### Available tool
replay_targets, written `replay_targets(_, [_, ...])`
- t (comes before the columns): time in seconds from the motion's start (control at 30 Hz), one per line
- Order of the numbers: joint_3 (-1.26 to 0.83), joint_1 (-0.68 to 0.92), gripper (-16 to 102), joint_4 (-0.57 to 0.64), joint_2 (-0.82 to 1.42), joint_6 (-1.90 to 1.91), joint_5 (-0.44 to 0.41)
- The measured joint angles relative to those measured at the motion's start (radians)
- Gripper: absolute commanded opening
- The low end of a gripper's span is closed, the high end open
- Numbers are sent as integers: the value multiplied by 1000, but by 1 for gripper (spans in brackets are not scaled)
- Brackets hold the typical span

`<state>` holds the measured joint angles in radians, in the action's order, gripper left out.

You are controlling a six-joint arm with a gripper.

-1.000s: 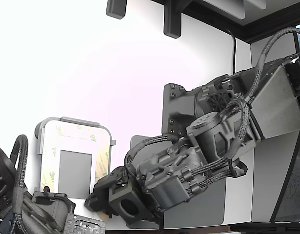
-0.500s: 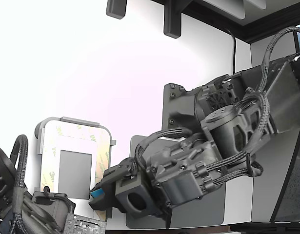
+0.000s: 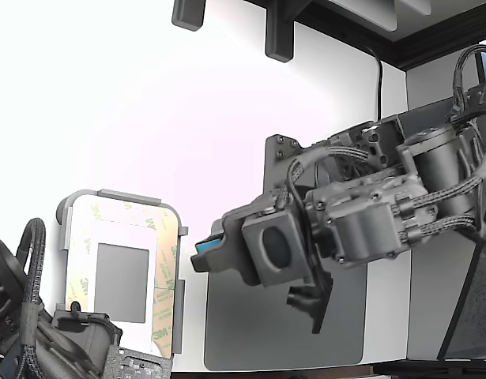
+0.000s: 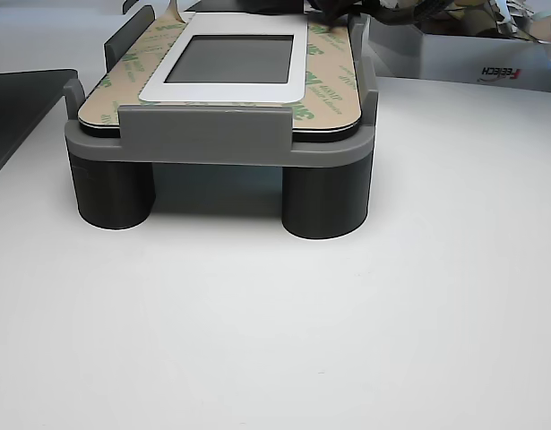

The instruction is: Peel off protective film from adhesive tape.

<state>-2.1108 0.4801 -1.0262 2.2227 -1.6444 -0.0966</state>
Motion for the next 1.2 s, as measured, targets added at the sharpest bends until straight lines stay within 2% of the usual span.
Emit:
replay_targets(0.1, [-61, -55, 85, 5, 101, 91, -3])
replay_targets(0.13, [-92, -86, 86, 28, 143, 123, 18])
replay_targets(0.17, [-124, -120, 100, 58, 190, 161, 46])
replay_targets(0.27, [-233, -221, 100, 170, 350, 327, 114])
replay_targets(0.37, [-350, -327, 100, 225, 520, 571, 103])
replay_targets(0.43, [-410, -388, 100, 218, 618, 772, 83])
replay_targets(0.57, [-437, -466, 100, 117, 707, 1197, 52])
replay_targets(0.67, [-456, -523, 100, 54, 709, 1450, 81])
replay_targets(0.77, [-505, -538, 100, 48, 709, 1623, 91])
replay_targets(0.9, [-549, -568, 100, 52, 709, 1733, 110])
replay_targets(1.2, [-549, -568, 100, 55, 709, 1706, 132])
